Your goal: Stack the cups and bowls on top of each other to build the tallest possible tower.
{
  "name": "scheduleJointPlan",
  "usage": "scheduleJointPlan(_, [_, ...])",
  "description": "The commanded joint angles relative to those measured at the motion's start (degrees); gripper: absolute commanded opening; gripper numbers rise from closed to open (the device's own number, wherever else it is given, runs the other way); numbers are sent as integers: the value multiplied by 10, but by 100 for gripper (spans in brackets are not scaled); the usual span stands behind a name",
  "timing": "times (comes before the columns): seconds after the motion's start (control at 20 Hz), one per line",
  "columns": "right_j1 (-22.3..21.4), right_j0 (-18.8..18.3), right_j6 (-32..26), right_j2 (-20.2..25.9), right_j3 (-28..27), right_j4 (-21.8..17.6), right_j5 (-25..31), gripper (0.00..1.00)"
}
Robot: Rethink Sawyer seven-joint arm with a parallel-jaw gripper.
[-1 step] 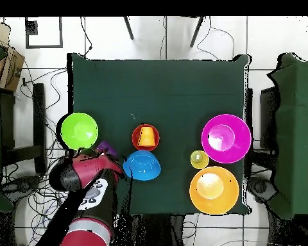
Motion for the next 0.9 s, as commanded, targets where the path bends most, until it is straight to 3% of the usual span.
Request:
scheduleJointPlan(0.05, [40,-14,93,12,-1,13,-47,100])
scheduleJointPlan(0.4, [57,-6,87,-10,-16,14,-77,100])
scheduleJointPlan(0.55, [61,-29,73,4,-16,0,-93,100])
scheduleJointPlan(0.65, [53,-8,73,-24,-17,9,-84,100])
scheduleJointPlan(0.9, [38,1,66,-37,-14,9,-70,100])
